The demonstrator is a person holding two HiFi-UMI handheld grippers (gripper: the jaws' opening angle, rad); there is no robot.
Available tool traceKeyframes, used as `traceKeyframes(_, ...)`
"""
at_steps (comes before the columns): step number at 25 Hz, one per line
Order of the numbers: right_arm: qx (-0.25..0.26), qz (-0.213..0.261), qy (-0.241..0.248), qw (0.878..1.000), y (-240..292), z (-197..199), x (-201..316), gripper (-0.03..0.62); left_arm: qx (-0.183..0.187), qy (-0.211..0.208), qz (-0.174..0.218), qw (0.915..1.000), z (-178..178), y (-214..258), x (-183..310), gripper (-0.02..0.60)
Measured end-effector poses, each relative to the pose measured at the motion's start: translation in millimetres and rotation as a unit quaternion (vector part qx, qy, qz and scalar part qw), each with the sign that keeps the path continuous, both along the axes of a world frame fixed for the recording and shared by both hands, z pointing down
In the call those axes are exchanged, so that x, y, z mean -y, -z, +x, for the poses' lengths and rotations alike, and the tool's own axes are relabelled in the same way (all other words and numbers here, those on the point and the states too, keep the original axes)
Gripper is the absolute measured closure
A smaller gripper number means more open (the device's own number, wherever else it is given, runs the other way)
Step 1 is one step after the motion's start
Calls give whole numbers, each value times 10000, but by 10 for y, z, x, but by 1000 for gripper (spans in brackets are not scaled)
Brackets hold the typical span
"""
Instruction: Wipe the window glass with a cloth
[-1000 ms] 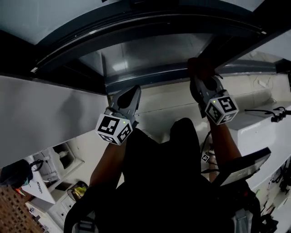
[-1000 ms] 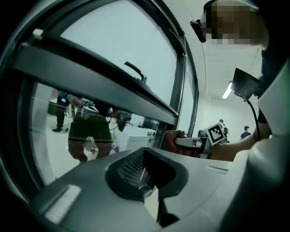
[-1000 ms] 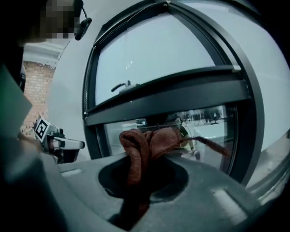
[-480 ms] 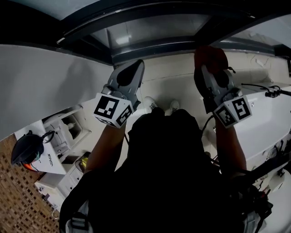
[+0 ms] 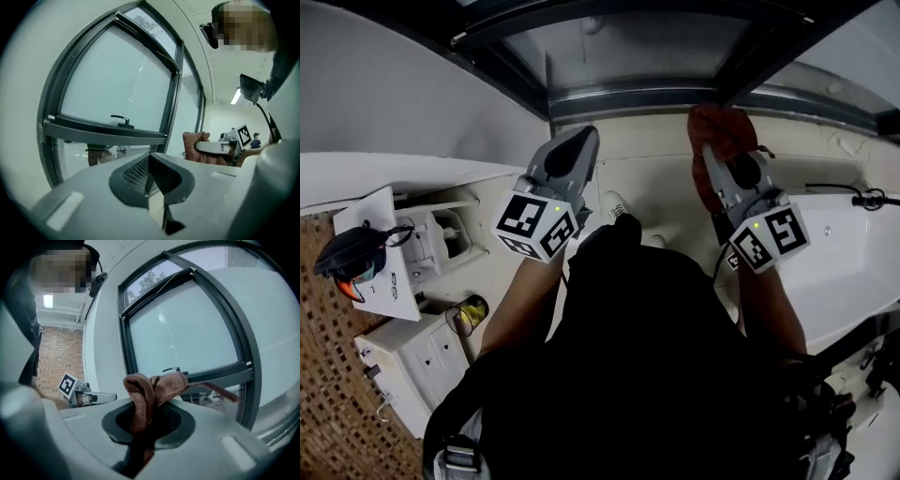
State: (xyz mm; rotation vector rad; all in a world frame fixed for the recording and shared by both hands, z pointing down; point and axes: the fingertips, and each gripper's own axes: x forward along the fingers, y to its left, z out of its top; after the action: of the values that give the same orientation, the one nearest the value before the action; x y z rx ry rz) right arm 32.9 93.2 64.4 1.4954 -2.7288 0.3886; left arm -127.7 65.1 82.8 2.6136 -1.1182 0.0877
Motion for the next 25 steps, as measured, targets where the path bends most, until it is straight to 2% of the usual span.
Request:
traceKeyframes(4, -25, 67, 244, 9997, -66, 7, -522, 553, 37, 110, -68, 9999, 82, -20, -612, 565)
traceKeyframes(9, 49, -85, 454, 9989, -215, -6, -976, 553, 129, 270, -131, 9995, 126, -42, -1066, 565)
traceKeyframes(15, -7, -24, 566, 9984, -130, -139, -1214, 553, 71, 307, 118, 9994, 15, 204, -1212, 565)
traceKeyframes(20, -68, 64, 435, 9990, 24, -328, -1424, 553, -55, 39, 255, 9997, -120, 351, -1418, 565)
traceKeyframes(25, -11, -83, 179, 9998, 39, -647, -1674, 553, -95, -329, 135, 9993, -373, 326, -1696, 565)
